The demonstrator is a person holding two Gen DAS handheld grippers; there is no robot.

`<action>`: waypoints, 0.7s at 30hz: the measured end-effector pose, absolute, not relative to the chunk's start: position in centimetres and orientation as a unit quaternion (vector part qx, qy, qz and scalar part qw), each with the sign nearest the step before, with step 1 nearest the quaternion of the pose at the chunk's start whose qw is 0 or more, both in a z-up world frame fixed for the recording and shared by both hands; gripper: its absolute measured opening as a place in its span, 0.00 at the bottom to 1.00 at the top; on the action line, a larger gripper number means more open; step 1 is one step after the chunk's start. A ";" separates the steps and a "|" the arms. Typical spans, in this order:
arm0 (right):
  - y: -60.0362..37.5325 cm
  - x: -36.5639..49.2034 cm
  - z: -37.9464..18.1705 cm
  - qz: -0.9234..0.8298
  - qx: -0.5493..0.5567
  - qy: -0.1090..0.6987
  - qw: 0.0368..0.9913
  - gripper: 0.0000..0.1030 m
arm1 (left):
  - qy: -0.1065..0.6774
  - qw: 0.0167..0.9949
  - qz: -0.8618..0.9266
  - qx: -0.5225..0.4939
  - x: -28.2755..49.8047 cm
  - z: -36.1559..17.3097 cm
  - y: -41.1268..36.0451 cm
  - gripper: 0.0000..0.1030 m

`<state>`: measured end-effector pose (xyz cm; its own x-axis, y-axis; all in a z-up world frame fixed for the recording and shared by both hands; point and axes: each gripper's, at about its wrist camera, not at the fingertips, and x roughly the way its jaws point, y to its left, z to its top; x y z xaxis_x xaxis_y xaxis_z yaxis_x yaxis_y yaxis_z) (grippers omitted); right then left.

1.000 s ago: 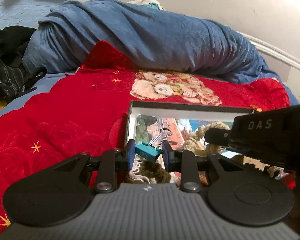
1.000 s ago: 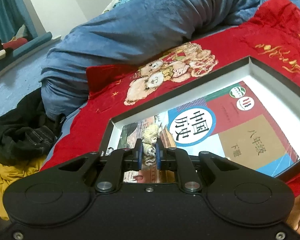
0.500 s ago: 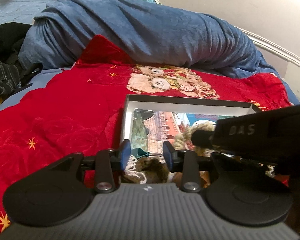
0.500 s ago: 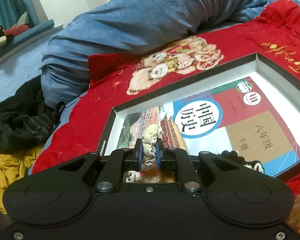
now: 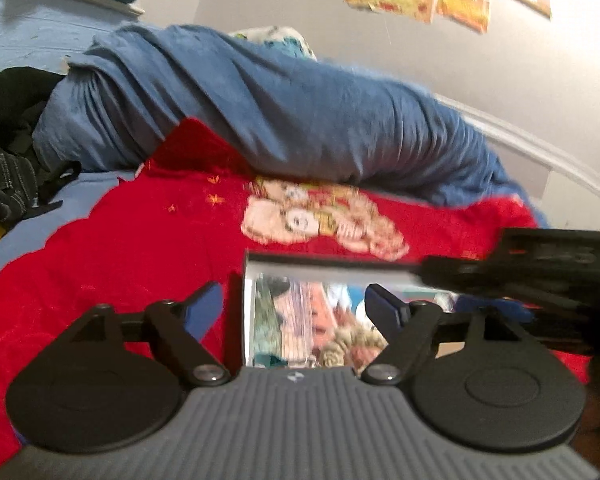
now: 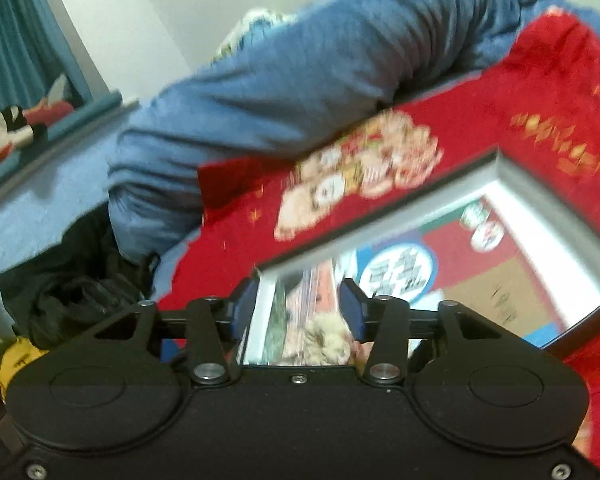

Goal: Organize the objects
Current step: 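Open left tool to drop binder clip while right tool releases scrunchie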

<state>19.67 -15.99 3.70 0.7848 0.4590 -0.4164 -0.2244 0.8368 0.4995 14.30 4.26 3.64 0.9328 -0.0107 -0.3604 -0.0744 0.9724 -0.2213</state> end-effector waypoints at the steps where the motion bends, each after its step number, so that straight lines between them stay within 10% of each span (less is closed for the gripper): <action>1: -16.7 19.1 4.7 0.183 0.217 0.260 0.923 0.52 | 0.179 0.976 0.015 -0.121 14.0 4.2 4.6 0.85; 21: -24.6 7.5 8.5 0.136 0.185 0.211 0.950 0.76 | 0.158 0.985 -0.008 -0.072 7.4 9.1 0.8 0.99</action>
